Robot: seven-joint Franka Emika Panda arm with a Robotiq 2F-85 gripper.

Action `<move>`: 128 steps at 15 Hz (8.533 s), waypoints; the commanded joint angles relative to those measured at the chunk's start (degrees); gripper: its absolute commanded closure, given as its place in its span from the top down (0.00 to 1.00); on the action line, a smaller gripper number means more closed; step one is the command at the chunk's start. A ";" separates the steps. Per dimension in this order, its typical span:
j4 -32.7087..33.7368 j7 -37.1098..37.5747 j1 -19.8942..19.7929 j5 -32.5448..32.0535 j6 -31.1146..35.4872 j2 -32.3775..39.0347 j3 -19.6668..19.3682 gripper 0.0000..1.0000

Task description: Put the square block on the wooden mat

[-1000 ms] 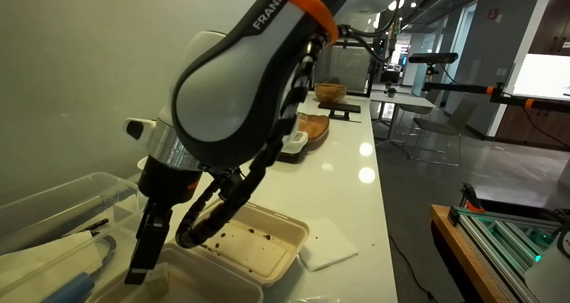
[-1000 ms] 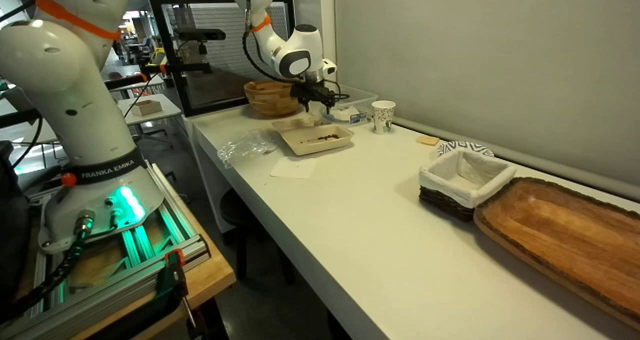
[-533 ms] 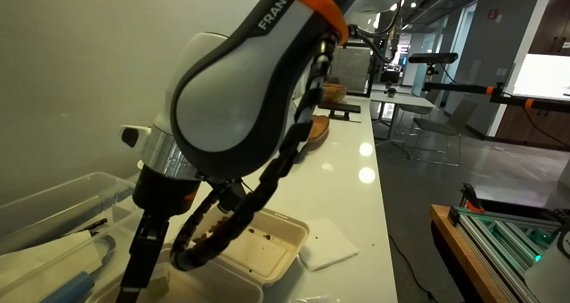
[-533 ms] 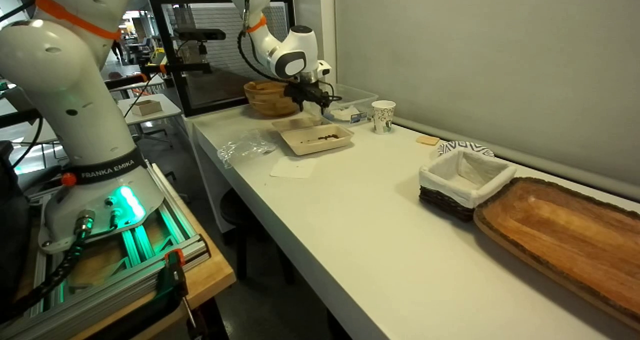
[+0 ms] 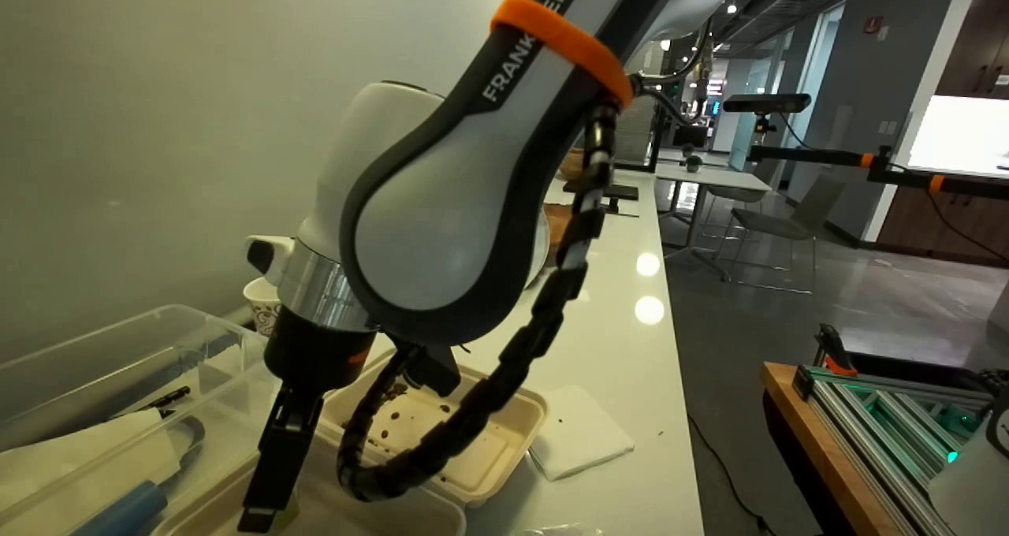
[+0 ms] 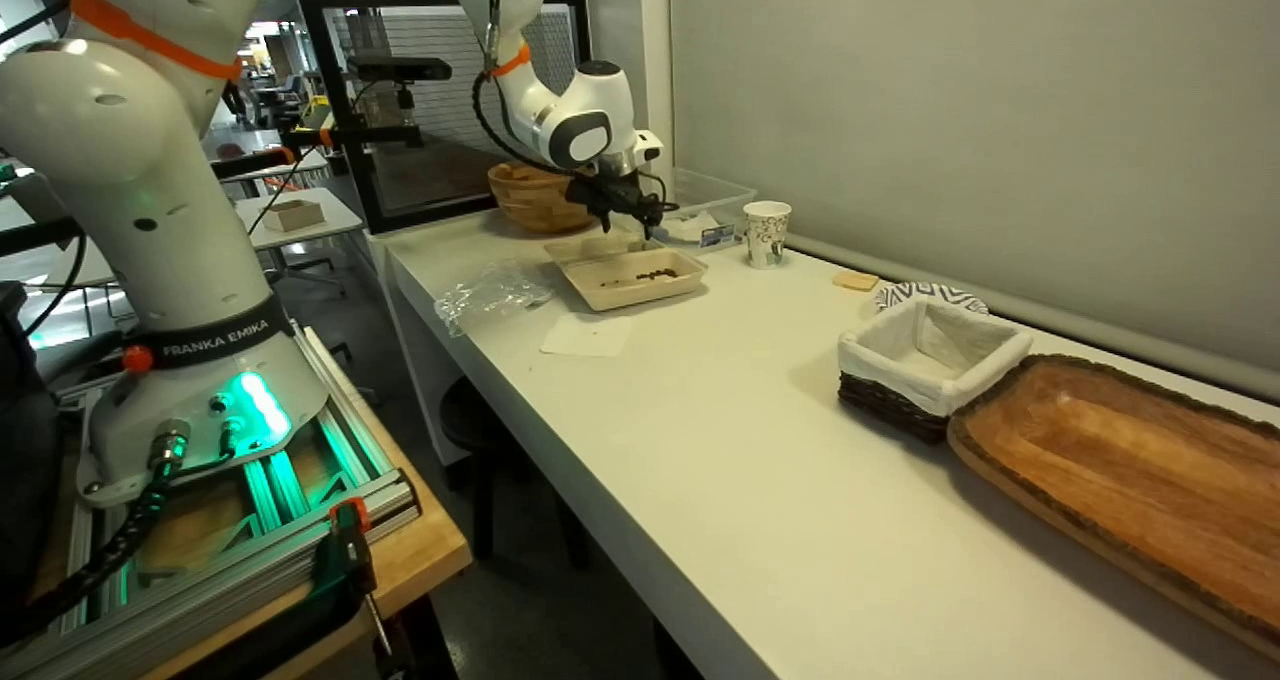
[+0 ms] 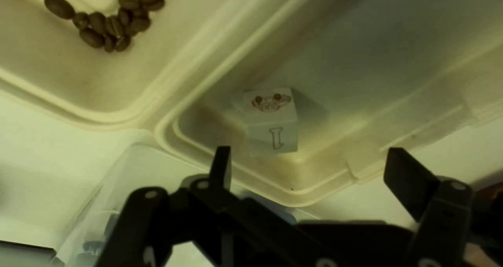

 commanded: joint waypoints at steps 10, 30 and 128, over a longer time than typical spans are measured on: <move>1.58 2.57 0.89 -8.88 2.34 3.35 -3.04 0.82; -7.79 13.45 3.01 -5.55 -1.52 -13.10 1.43 0.09; 63.23 5.28 -8.08 -3.98 -21.88 30.54 -17.02 1.00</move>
